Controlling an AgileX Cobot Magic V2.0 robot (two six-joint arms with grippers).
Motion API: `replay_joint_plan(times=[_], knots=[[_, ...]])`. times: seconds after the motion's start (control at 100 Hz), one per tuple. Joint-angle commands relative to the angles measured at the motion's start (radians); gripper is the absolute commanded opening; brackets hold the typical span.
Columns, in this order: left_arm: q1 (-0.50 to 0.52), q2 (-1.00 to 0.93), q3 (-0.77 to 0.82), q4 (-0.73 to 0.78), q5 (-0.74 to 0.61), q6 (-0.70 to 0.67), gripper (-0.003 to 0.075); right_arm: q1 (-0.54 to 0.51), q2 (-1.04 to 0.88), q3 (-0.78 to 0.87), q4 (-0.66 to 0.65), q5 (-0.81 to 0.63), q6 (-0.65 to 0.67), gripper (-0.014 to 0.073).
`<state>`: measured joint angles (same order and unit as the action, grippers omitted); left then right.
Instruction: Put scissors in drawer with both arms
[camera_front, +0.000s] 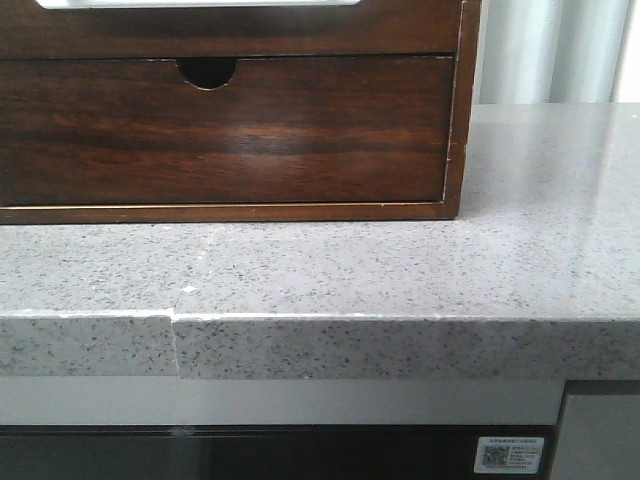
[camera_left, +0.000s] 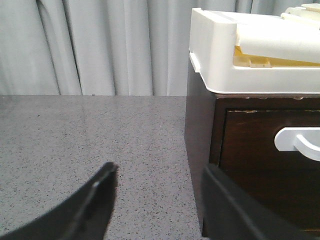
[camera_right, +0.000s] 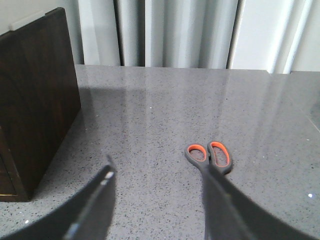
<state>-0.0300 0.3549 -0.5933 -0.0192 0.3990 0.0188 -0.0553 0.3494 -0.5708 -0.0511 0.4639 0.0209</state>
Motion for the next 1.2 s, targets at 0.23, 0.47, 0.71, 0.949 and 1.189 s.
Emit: replay_joint_plan(times=[0.23,0.47,0.71,0.949,1.189], knots=[[0.002,0.021,-0.034,0.0,-0.076,-0.001,0.0545,-0.001,0.017,-0.034,-0.02,-0.089,0.0,0.0462],[0.002,0.023,-0.027,-0.446,-0.101,-0.019,0.0475,-0.001,0.017,-0.034,-0.02,-0.089,0.0,0.0462],[0.002,0.099,0.03,-0.938,-0.057,-0.01,0.047,-0.001,0.017,-0.032,-0.013,-0.089,0.0,0.0462],[0.002,0.266,0.023,-1.268,0.043,0.202,0.0465,-0.001,0.017,-0.032,-0.009,-0.089,0.0,0.0462],[0.002,0.438,0.023,-1.639,0.139,0.559,0.0405,-0.001,0.017,-0.032,-0.009,-0.089,0.0,0.0462]])
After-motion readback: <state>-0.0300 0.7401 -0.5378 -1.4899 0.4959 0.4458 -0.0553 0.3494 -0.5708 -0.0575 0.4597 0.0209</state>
